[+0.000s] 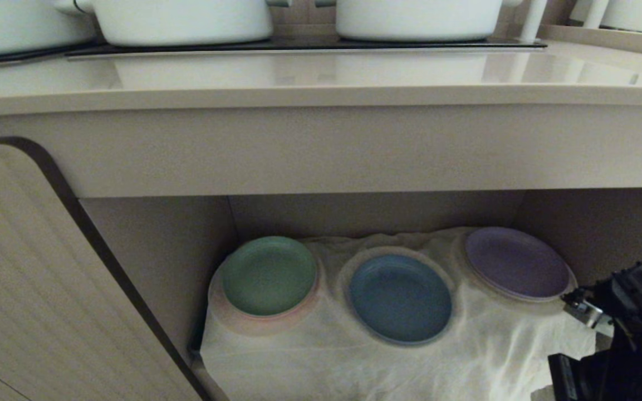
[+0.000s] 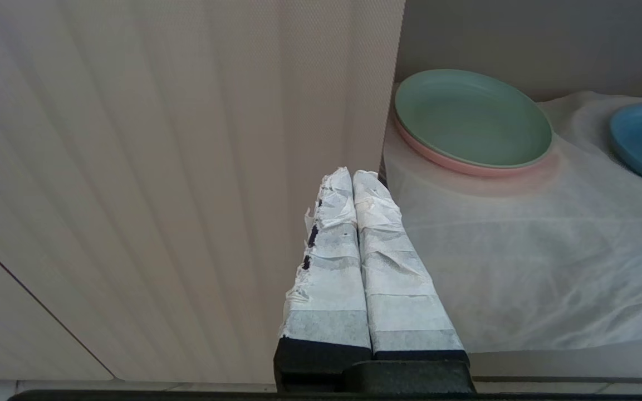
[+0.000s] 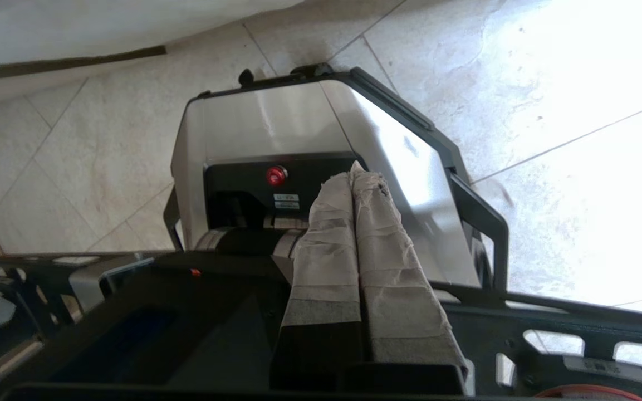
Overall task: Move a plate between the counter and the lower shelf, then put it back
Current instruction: Pick up the plate in the cupboard
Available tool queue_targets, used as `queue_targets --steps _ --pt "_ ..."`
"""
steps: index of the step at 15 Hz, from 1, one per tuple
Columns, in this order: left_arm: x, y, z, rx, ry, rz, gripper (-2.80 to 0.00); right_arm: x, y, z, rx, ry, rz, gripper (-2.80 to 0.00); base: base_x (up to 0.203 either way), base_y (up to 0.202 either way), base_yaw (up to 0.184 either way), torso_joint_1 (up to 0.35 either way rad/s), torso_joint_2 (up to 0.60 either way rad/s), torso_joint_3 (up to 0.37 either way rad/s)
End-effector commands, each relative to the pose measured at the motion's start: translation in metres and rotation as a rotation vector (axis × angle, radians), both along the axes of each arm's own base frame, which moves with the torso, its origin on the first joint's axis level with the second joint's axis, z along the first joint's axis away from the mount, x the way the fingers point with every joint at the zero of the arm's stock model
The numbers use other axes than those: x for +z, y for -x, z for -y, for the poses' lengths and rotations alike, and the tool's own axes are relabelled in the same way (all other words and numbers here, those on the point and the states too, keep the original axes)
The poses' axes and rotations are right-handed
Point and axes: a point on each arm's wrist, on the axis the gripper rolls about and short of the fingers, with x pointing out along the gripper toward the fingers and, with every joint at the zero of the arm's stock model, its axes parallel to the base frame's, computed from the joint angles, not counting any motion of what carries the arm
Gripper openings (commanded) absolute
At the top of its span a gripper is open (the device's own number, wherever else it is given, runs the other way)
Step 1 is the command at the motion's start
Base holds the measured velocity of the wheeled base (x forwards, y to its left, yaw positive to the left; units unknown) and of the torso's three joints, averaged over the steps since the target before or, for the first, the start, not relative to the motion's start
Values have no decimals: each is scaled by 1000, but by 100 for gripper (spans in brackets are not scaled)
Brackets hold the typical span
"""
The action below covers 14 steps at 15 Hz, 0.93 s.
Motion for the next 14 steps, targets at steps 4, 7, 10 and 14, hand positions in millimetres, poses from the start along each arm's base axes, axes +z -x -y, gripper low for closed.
queue_targets --steps 4,7,10,14 --pt "0 0 0 1 1 1 -280 14 26 10 -8 -8 62 -280 0 0 0 0 0 0" --pt "0 0 0 1 1 0 -280 16 33 15 -24 35 100 -280 0 0 0 0 0 0" --pt "0 0 0 1 1 2 -280 16 38 25 -19 113 156 -280 0 0 0 0 0 0" --pt "0 0 0 1 1 0 -280 22 43 40 -26 174 242 -280 0 0 0 0 0 0"
